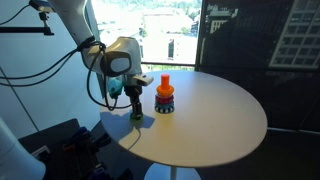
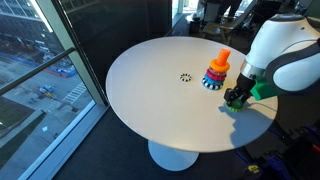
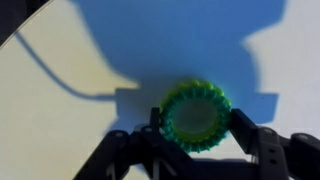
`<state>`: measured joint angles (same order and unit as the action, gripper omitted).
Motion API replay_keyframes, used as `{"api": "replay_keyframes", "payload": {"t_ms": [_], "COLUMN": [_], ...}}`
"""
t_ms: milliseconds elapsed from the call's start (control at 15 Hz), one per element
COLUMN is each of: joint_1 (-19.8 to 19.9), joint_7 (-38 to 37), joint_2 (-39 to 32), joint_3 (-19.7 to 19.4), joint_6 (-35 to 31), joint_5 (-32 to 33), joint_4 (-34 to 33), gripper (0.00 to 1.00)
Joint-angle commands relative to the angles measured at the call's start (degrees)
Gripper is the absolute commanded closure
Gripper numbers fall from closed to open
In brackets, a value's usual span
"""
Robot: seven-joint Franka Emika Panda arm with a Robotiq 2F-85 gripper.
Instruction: Put the green ring on the orange stand
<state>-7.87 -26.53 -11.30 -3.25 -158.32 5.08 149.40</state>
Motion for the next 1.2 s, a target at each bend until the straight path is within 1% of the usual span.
{"api": "replay_keyframes", "payload": {"t_ms": [0,467,1133], "joint_1": [-0.66,0.13,2.55], "joint_7": [-2.1,-0.5,0.27], "joint_2": [-0.59,3.18,11.98], "joint_3": [-0.78,-0.14,1.46], "joint_6": [-0.16,1.91,9.19], "joint_5": [1.11,-0.41,-0.99], "joint_4": [-0.79,0.07,-2.44], "gripper": [0.55,0.55,0.55]}}
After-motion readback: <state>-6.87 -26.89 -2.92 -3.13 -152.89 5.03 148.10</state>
